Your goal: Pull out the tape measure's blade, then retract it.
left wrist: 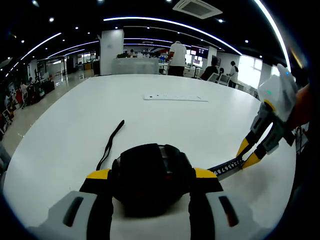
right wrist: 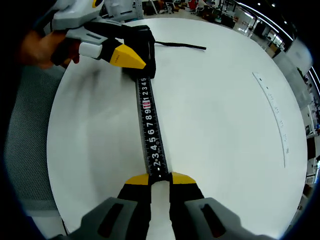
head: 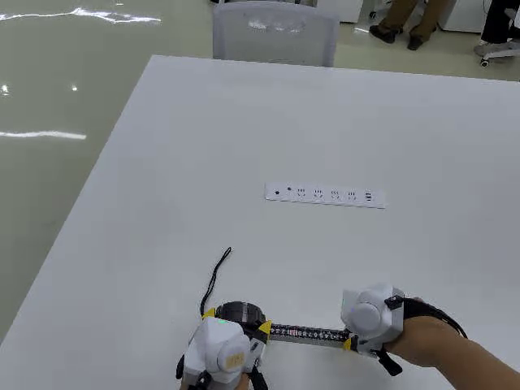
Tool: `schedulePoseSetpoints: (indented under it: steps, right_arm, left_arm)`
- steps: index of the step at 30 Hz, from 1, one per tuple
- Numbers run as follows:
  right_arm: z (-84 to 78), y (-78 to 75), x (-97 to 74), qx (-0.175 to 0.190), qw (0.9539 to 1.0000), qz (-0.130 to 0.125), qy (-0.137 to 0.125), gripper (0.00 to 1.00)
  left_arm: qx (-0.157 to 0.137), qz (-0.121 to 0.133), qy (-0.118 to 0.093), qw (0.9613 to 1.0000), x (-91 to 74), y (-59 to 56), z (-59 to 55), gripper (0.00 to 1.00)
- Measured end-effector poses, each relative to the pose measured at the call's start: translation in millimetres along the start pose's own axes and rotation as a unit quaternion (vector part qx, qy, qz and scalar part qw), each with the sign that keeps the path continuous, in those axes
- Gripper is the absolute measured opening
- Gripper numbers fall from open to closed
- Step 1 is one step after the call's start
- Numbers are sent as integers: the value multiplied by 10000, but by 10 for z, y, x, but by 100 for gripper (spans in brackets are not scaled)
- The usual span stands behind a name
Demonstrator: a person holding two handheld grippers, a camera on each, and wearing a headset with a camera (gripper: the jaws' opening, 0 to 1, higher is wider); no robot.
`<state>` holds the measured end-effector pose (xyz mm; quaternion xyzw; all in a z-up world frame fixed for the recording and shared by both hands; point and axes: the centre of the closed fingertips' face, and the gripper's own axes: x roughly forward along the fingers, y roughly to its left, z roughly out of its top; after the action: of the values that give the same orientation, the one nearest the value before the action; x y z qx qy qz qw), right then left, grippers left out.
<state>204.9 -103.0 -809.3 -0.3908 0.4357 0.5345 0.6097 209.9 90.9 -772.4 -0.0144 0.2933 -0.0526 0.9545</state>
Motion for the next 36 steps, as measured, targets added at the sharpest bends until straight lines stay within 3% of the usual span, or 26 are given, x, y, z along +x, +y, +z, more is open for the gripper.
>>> schedulePoseSetpoints:
  steps: [25,36]
  right_arm:
    - [112,-61,81,2,9999,5,-157,11]
    - [190,-21,82,41,9997,26,-254,12]
  left_arm:
    - [-65,-19,17,10000,73,-2,-41,57]
    - [-77,-56,19,10000,99,5,-62,57]
